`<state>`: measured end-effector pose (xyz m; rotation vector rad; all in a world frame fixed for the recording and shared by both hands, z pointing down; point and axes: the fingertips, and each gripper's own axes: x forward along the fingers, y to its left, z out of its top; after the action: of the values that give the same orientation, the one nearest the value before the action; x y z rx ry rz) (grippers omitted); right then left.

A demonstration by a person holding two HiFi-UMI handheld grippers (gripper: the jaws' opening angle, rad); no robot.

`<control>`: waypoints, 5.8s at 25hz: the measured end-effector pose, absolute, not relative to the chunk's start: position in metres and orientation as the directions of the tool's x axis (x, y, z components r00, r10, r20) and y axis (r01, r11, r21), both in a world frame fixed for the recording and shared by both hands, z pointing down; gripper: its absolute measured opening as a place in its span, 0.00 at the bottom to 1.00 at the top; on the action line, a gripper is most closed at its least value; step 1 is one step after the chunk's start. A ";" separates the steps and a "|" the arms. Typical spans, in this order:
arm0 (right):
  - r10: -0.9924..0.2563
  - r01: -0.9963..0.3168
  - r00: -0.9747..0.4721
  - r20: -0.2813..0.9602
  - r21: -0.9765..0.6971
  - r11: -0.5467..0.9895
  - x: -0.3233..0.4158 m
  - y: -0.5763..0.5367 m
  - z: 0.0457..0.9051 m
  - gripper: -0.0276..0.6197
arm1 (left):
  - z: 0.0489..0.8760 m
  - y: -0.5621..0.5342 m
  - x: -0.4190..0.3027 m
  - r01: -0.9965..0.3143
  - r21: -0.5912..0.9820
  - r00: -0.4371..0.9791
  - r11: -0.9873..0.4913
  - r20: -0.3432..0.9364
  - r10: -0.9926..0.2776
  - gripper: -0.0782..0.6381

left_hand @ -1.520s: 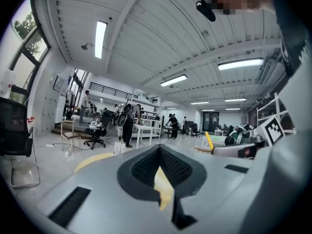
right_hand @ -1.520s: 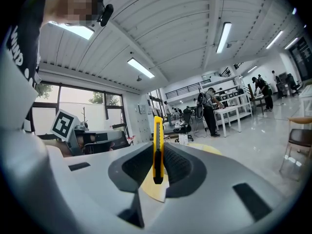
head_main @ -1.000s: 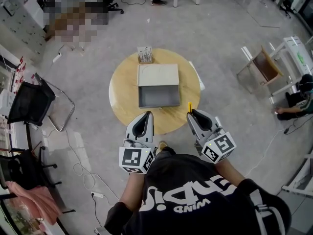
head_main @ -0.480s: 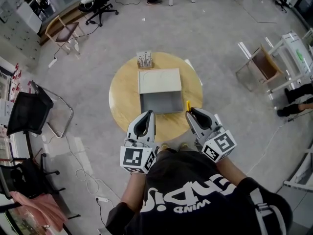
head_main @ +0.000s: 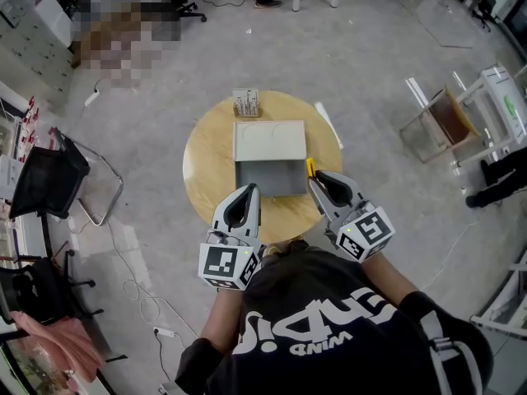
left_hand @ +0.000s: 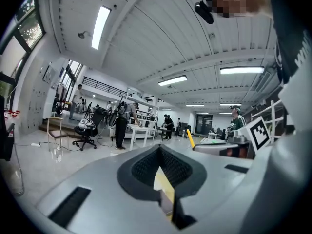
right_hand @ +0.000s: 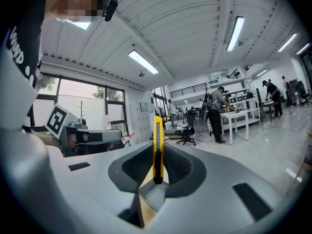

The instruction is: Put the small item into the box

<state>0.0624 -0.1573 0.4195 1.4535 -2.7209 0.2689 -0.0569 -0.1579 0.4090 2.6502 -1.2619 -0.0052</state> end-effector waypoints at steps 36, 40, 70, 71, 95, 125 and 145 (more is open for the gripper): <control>-0.467 -0.532 -0.592 0.657 0.117 0.839 -0.001 -0.234 0.642 0.13 | 0.428 -0.177 -0.075 -0.846 0.201 0.523 -0.493 0.136 -0.842 0.12; -0.423 -0.506 -0.562 0.711 0.109 0.855 -0.008 -0.236 0.668 0.13 | 0.430 -0.179 -0.078 -0.852 0.197 0.515 -0.485 0.145 -0.845 0.12; -0.231 -0.404 -0.377 0.897 0.066 0.912 -0.023 -0.247 0.747 0.13 | 0.439 -0.199 -0.095 -0.878 0.209 0.468 -0.430 0.185 -0.864 0.12; -0.228 -0.403 -0.378 0.897 0.062 0.913 -0.024 -0.248 0.747 0.13 | 0.439 -0.201 -0.096 -0.879 0.210 0.466 -0.429 0.185 -0.865 0.12; -0.338 -0.461 -0.485 0.807 0.092 0.883 -0.023 -0.259 0.679 0.08 | 0.439 -0.198 -0.090 -0.872 0.229 0.473 -0.432 0.171 -0.864 0.12; -0.811 -0.829 -0.559 0.173 -0.147 0.540 0.084 -0.204 0.462 0.05 | 0.447 -0.189 -0.085 -0.857 0.195 0.506 -0.477 0.151 -0.849 0.12; -0.820 -0.836 -0.548 0.162 -0.135 0.532 0.087 -0.200 0.461 0.05 | 0.446 -0.182 -0.086 -0.859 0.200 0.503 -0.472 0.156 -0.850 0.12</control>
<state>0.0868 -0.2003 0.4605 1.4517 -2.6803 0.3013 -0.0862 -0.1822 0.4457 2.4968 -1.4505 0.0501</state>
